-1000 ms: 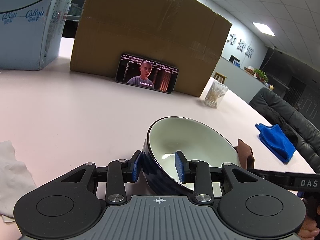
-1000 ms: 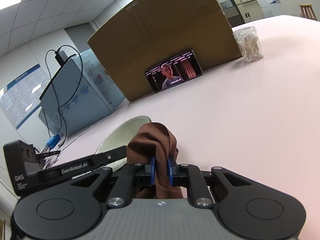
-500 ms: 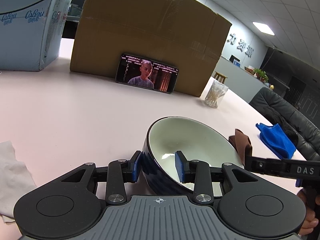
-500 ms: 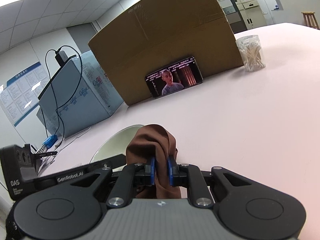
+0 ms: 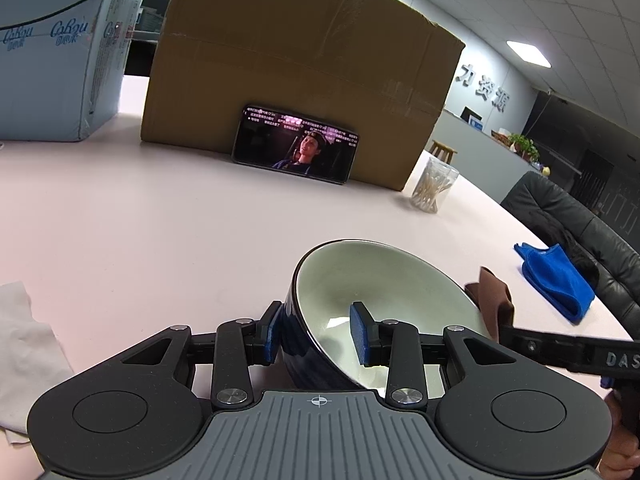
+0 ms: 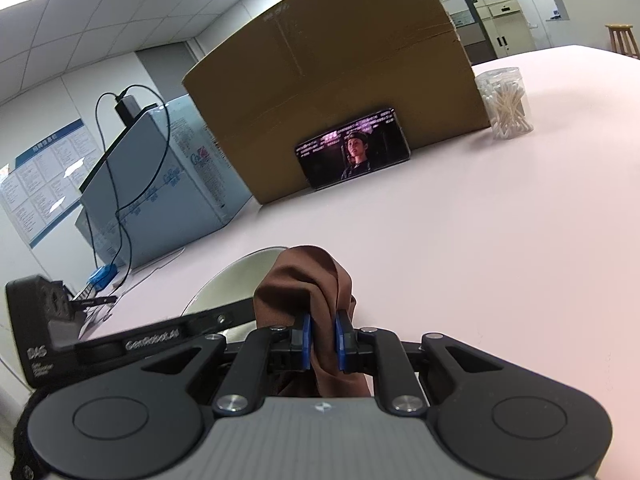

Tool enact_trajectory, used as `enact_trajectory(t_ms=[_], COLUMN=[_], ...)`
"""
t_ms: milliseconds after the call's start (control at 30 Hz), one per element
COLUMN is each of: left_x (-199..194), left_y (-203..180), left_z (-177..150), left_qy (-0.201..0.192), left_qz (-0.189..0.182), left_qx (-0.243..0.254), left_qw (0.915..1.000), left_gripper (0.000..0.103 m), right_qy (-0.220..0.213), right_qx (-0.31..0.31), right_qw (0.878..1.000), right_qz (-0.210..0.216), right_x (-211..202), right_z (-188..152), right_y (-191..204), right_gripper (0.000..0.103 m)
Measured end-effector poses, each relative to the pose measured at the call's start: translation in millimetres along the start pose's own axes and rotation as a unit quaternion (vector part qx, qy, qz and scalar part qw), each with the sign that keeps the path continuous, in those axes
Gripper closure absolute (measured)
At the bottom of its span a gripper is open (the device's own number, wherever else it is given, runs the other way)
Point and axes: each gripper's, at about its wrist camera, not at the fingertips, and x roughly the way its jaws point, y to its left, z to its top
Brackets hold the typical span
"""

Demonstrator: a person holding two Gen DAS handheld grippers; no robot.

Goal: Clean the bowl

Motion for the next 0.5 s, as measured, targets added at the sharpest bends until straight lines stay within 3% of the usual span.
enact_trajectory(t_ms=[500], left_x=[0.2], left_y=[-0.7], left_z=[-1.0], left_qy=[0.005], left_qz=[0.003], left_qx=[0.003], left_qw=[1.0000], left_gripper=[0.070], right_qy=[0.022], right_qx=[0.005], right_qw=[0.999], right_qz=[0.044], right_x=[-11.9], right_z=[-13.5], right_y=[5.5], right_gripper=[0.088])
